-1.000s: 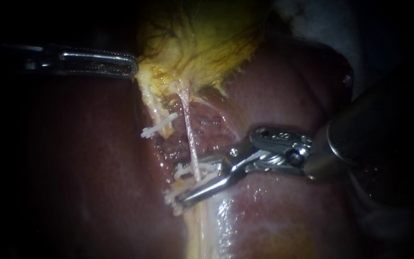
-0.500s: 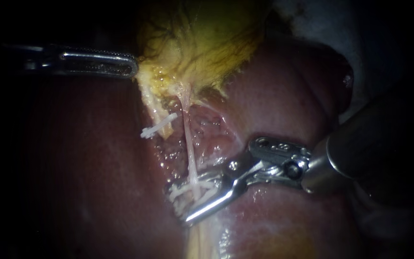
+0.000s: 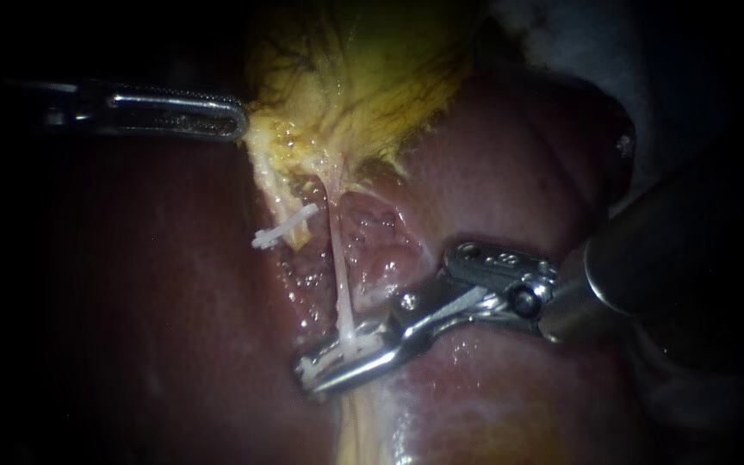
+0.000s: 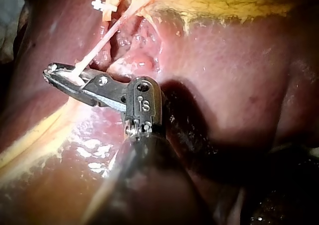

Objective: Clipping first clip right tube

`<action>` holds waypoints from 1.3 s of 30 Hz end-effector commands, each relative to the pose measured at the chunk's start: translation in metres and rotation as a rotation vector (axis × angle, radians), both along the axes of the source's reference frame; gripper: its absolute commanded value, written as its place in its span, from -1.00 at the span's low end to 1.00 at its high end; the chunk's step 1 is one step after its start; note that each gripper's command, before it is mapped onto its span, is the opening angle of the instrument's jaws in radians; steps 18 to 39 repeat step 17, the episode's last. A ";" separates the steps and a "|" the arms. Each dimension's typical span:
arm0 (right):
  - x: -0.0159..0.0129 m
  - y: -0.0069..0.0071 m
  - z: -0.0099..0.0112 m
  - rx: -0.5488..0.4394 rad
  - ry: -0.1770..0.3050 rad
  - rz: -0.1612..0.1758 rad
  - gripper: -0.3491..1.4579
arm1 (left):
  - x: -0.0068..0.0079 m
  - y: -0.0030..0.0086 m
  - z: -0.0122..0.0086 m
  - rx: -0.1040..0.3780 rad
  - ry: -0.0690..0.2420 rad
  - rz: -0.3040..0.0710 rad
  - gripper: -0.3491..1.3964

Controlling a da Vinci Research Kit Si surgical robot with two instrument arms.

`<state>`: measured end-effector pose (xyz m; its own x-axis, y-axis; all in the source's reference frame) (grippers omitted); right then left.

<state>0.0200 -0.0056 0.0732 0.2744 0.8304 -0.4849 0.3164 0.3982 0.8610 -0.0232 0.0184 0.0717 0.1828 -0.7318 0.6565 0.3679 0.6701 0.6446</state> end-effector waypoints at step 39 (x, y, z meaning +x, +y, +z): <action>-0.0001 -0.0004 -0.0001 0.037 -0.014 -0.010 -1.00 | 0.0000 0.0000 0.0000 0.000 0.000 0.000 -1.00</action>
